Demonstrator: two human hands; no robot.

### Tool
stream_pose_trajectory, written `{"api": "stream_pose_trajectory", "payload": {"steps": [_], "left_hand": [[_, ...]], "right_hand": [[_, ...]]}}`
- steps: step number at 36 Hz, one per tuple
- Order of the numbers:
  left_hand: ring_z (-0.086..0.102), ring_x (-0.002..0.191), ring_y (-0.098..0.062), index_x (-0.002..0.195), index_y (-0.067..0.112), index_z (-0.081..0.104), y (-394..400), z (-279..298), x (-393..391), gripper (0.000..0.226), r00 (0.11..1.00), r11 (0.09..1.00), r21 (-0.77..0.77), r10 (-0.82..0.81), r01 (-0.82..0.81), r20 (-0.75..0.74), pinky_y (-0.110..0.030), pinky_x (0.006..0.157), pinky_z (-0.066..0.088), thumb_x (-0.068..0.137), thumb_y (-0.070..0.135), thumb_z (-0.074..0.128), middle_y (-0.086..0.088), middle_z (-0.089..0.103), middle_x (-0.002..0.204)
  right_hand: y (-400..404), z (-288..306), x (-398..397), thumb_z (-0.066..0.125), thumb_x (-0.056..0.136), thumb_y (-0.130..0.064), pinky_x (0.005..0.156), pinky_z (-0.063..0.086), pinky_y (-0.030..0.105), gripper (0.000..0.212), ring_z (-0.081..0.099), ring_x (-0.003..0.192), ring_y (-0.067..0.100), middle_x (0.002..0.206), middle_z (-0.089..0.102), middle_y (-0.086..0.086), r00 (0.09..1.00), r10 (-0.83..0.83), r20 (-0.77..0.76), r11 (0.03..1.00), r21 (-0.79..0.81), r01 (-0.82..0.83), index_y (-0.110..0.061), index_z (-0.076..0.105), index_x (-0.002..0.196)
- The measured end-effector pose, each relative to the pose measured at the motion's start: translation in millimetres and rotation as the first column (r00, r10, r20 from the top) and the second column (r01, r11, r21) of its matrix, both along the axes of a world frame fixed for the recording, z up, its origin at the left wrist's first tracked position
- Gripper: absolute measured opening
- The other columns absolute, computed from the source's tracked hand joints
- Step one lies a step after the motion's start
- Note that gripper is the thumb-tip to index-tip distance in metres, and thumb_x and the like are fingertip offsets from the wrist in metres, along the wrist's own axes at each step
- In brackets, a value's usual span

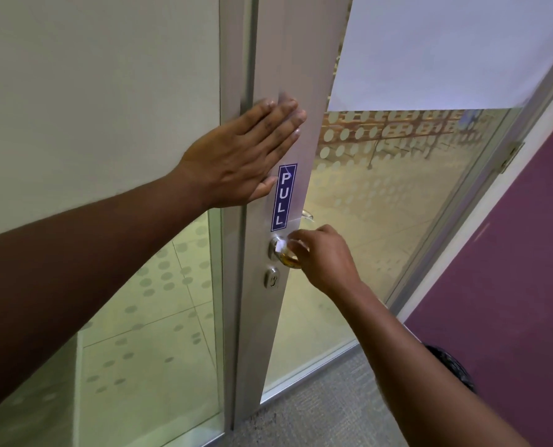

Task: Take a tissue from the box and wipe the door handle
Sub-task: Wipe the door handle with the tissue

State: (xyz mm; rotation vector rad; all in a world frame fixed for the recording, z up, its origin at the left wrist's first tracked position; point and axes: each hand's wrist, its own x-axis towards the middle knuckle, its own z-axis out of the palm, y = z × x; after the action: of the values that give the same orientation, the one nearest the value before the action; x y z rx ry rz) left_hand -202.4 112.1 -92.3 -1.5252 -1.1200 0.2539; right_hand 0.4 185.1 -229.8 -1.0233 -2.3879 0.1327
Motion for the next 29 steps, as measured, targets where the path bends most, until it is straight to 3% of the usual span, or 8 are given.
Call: {"api": "stream_pose_trajectory", "payload": {"steps": [4,8,15,21,25,29], "left_hand": [[0.006,0.157,-0.043,0.161,-0.004,0.004,-1,1,0,0.079,1.0,1.0,-0.002,0.001,-0.001,0.001,-0.049,0.127,0.016,0.105,0.051,-0.002,-0.029,0.002,0.168],[0.002,0.157,-0.042,0.161,-0.003,0.002,-3,2,2,0.079,0.999,1.0,-0.024,0.014,-0.014,0.04,-0.049,0.127,0.015,0.104,0.053,-0.002,-0.028,-0.001,0.168],[0.0,0.158,-0.037,0.161,0.0,0.007,-8,0,11,0.079,0.984,0.999,-0.046,-0.018,0.026,0.175,-0.048,0.129,0.01,0.103,0.054,-0.001,-0.024,0.001,0.169],[-0.002,0.158,-0.036,0.16,0.001,0.002,-11,-20,17,0.078,0.979,0.997,-0.054,-0.042,0.054,0.201,-0.048,0.129,0.005,0.103,0.055,0.007,-0.022,-0.001,0.17],[-0.004,0.158,-0.034,0.16,0.002,-0.003,-9,-37,22,0.078,0.975,0.995,-0.077,-0.045,0.063,0.216,-0.046,0.129,0.002,0.103,0.054,0.004,-0.021,-0.005,0.17],[-0.004,0.158,-0.033,0.16,0.002,-0.004,-6,-47,22,0.078,0.969,0.995,-0.078,-0.034,0.054,0.244,-0.045,0.129,0.001,0.102,0.054,0.0,-0.019,-0.005,0.17]], "right_hand": [[-2,-5,-8,0.064,0.093,-0.023,0.07,0.048,0.035,0.019,0.055,0.084,0.025,0.089,0.077,-0.001,0.983,0.063,0.172,0.982,0.165,-0.092,-0.029,0.076,0.107],[-2,-17,-7,0.06,0.098,-0.028,0.078,0.044,0.038,0.014,0.05,0.09,0.019,0.093,0.074,-0.009,0.948,0.021,0.317,0.976,0.201,-0.088,-0.03,0.073,0.101],[0,-24,2,0.055,0.099,-0.035,0.073,0.029,0.035,0.016,0.047,0.093,0.018,0.098,0.075,-0.011,0.934,0.04,0.354,0.952,0.271,-0.143,-0.03,0.069,0.103],[6,-24,17,0.064,0.095,-0.03,0.073,0.03,0.034,0.017,0.049,0.094,0.018,0.1,0.075,-0.014,0.904,0.096,0.418,0.911,0.329,-0.249,-0.03,0.07,0.111],[15,-25,28,0.073,0.088,-0.025,0.07,0.031,0.034,0.018,0.054,0.087,0.022,0.093,0.076,-0.011,0.92,0.149,0.362,0.858,0.415,-0.303,-0.025,0.074,0.106],[21,-24,32,0.071,0.091,-0.028,0.071,0.035,0.034,0.018,0.055,0.089,0.021,0.097,0.077,-0.011,0.904,0.182,0.387,0.834,0.425,-0.35,-0.026,0.074,0.109]]}}
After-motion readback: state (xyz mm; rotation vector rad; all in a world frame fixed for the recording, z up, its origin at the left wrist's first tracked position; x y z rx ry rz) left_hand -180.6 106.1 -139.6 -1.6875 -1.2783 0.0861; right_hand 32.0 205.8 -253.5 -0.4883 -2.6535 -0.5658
